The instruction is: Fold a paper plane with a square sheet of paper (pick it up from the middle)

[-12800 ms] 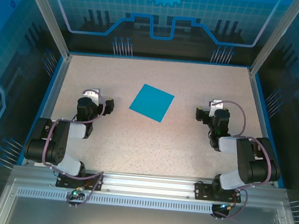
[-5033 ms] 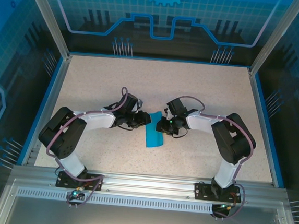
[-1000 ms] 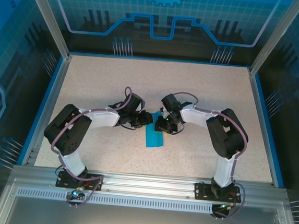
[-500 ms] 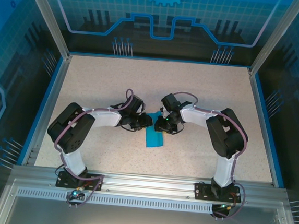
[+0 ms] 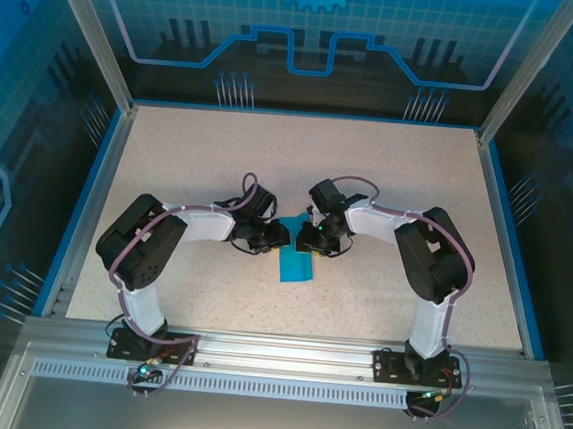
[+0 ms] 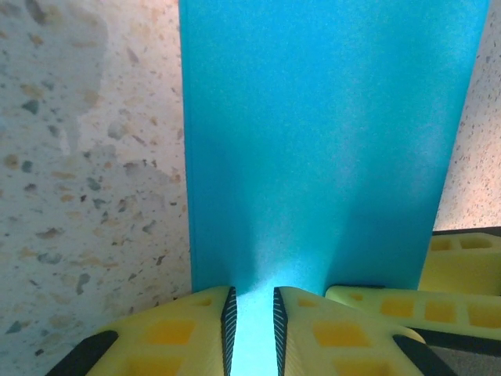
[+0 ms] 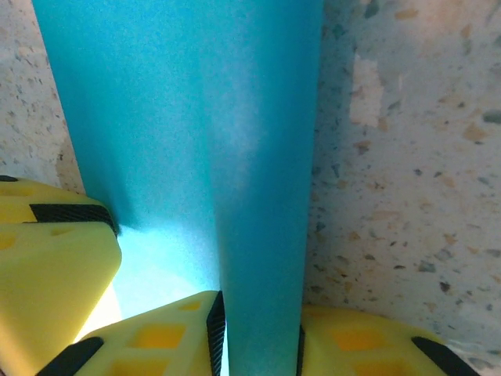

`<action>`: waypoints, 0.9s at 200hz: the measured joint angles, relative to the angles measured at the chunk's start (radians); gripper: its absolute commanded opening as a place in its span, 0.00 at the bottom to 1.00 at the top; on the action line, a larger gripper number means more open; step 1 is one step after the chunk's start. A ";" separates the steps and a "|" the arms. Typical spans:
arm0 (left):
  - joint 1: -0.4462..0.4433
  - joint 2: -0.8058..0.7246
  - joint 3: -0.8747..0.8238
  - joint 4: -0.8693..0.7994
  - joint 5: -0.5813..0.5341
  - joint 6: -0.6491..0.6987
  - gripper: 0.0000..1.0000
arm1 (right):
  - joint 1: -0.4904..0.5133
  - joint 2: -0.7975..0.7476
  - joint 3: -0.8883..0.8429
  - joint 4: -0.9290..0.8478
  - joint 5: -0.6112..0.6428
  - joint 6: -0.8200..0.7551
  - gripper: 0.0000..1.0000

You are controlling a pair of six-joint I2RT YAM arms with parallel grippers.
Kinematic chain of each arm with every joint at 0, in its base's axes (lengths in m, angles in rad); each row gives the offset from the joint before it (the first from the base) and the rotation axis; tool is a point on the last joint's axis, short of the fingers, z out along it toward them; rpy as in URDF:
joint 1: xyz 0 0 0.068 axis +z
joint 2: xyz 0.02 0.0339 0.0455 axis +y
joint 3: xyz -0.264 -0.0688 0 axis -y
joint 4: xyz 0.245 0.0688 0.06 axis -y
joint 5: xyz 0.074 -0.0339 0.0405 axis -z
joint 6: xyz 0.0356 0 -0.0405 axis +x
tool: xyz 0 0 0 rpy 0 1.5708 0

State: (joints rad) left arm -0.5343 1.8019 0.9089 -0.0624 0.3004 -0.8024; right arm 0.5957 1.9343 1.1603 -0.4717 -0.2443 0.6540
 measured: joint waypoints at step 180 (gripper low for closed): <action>0.000 0.021 0.033 -0.052 -0.008 0.043 0.15 | 0.001 -0.151 -0.070 0.123 -0.011 -0.027 0.23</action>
State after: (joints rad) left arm -0.5343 1.8229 0.9421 -0.1146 0.2924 -0.7597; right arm 0.5968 1.7832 1.0904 -0.3485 -0.2550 0.6270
